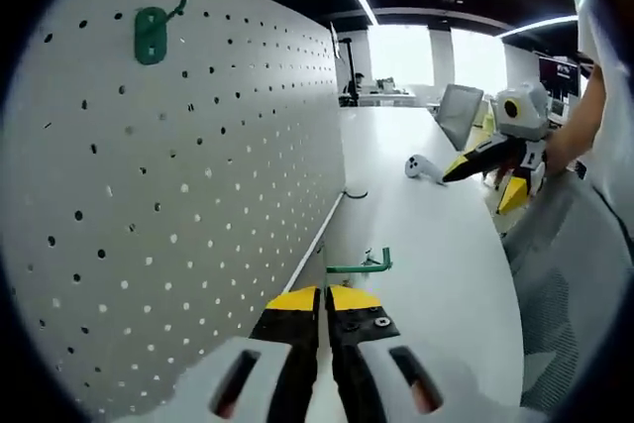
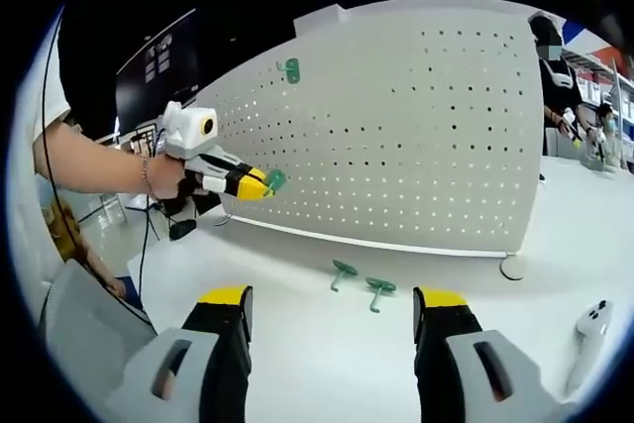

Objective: Insert the hook assembly into the mounting plate slot until the hook locks in place.

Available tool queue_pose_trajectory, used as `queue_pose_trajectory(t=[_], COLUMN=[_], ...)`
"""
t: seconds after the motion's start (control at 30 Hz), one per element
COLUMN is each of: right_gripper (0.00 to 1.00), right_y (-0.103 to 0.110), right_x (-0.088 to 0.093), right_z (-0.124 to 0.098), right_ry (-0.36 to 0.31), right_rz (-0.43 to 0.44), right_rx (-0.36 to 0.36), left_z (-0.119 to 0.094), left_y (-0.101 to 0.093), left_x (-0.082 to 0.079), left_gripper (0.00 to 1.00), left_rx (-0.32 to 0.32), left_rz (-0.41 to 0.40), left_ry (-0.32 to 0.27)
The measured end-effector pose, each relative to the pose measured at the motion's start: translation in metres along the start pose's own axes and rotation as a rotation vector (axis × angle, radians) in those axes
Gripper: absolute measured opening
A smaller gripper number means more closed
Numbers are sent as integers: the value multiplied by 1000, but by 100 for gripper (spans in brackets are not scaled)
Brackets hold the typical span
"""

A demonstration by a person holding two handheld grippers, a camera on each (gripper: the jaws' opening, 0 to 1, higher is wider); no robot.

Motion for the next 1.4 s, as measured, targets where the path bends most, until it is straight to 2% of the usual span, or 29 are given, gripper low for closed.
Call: queue_pose_trajectory(t=[0.23, 0.77, 1.0, 1.13, 1.2, 1.4], right_gripper=[64, 64, 64, 64, 64, 64], right_y=[-1, 1, 1, 1, 2, 2], right_x=[0, -1, -1, -2, -2, -2], right_z=[-1, -1, -1, -1, -1, -1], right_ry=[-9, -16, -21, -20, -20, -25], right_rz=[6, -1, 1, -1, -1, 1], right_rx=[1, -7, -8, -11, -13, -16], left_z=[-8, -31, -40, -44, -48, -55], left_y=[-11, -26, -33, -34, -35, -40], left_x=[3, -7, -5, -2, -2, -2], left_gripper=[2, 2, 2, 2, 3, 3], left_rx=[-18, -55, -66, -70, -59, -65], left_rz=[-31, -80, -135, -140, -156, -167], left_ry=[-30, -143, -213, -221, -258, -281])
Point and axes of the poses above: the point that each gripper's makers call its tool centre point, and the gripper's own axes: z roughly forward along the fingers, y roughly to its left, x roughly out of its underside, the point moved 10 cm from there along -z, roughly backward along the fingers, and after that the axes turned 13 degrees about y, right-handed, at the moved point
